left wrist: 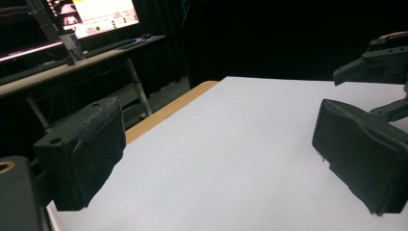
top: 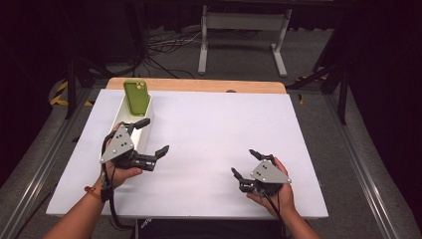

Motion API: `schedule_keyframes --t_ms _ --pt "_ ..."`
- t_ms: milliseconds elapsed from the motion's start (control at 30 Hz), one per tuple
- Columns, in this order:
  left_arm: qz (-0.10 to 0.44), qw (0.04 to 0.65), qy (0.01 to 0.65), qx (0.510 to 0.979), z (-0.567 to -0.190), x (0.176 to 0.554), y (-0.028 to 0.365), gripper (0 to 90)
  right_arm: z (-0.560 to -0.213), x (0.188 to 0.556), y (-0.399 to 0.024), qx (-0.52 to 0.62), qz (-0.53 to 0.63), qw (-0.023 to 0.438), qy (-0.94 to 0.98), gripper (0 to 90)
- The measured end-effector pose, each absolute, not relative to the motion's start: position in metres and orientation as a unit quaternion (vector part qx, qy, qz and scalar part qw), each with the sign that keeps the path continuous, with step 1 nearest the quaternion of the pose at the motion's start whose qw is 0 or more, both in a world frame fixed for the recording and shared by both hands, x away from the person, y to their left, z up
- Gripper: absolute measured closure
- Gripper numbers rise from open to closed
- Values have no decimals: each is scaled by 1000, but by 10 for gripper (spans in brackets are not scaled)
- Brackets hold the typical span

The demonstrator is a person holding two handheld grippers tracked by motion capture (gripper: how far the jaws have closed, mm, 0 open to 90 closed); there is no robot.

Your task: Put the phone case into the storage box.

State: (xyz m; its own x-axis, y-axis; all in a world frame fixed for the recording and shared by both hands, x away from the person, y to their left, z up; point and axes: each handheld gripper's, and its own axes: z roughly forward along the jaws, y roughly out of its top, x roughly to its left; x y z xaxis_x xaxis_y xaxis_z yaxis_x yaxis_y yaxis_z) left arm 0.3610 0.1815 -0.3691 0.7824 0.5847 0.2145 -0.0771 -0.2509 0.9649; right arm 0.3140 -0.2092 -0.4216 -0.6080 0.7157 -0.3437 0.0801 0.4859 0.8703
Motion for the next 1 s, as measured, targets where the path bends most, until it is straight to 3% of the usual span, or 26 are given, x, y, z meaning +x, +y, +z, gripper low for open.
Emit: schedule_keyframes --t_ms 1000 --pt "274 576 147 756 -390 332 170 21 -417 306 -203 239 447 365 781 200"
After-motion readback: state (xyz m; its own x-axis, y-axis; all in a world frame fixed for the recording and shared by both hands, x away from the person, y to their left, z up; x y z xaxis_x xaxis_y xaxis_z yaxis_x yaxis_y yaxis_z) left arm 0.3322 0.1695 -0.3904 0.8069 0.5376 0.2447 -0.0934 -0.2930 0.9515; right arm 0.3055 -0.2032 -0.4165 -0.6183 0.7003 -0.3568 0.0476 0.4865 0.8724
